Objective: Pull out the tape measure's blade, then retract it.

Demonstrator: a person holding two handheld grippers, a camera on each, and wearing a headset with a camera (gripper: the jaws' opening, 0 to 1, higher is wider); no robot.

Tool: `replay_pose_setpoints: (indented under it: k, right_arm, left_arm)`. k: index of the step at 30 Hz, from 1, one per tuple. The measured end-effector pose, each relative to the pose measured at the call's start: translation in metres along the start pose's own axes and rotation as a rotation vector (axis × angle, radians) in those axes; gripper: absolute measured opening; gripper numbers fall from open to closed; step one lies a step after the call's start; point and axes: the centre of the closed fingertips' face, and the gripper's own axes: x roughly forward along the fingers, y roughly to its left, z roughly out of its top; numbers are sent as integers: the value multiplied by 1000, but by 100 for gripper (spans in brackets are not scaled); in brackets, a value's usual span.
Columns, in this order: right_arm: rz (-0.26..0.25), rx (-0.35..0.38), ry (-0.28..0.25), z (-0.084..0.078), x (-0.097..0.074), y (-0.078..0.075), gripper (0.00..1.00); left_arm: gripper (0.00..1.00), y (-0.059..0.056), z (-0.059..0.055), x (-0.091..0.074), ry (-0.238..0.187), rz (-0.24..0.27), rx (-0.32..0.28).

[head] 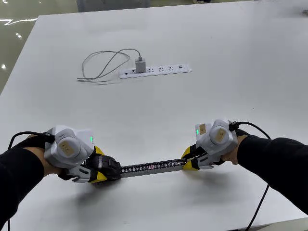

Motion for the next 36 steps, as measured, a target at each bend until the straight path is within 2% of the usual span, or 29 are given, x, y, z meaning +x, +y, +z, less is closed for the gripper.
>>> replay_pose_setpoints:
  k: [36]
  right_arm:
    - [-1, 23, 5, -13, -12, 0, 10]
  left_arm:
    - [30, -1, 1, 0, 2, 4, -2]
